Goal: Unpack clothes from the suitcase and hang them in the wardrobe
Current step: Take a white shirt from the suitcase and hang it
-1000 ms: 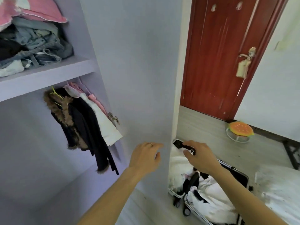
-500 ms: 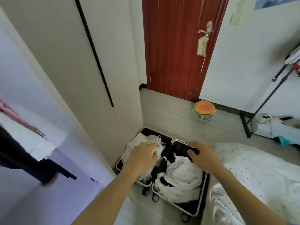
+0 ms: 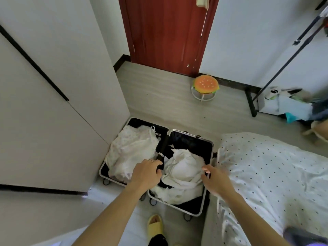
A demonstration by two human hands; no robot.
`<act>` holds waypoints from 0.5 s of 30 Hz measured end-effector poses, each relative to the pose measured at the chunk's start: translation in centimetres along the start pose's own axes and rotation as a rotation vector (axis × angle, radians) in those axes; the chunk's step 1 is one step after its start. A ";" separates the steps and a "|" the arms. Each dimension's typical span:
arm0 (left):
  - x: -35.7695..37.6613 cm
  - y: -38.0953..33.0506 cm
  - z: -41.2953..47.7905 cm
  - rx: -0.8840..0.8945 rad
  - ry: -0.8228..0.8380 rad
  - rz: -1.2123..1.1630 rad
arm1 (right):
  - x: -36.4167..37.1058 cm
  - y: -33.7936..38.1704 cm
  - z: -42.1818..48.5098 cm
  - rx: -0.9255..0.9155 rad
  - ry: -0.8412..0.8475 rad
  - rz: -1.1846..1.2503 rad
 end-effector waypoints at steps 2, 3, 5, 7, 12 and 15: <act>1.7 1.2 2.5 -0.010 0.006 0.000 | 1.6 -0.6 2.2 0.039 0.033 -0.002; 3.6 1.9 4.8 -0.011 0.026 0.004 | 3.1 -1.7 4.7 0.057 0.048 0.002; 6.2 2.7 6.8 -0.017 0.061 0.009 | 4.7 -3.0 7.3 0.073 0.058 0.005; 9.9 3.7 9.6 -0.017 0.111 0.026 | 7.2 -4.8 10.7 0.114 0.080 0.015; 21.5 7.9 16.0 -0.055 0.242 0.128 | 16.8 -9.6 19.9 0.165 0.168 0.063; 30.1 10.6 20.3 -0.066 0.294 0.178 | 24.0 -13.4 26.3 0.204 0.214 0.053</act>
Point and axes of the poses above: each hand's wrist, its own z-axis towards the middle knuckle, its own x-axis out of the palm, y = z × x, the point moved 3 cm from there along z, towards the middle knuckle, and after that the axes turned 1 degree about z, right-handed, at the moved point
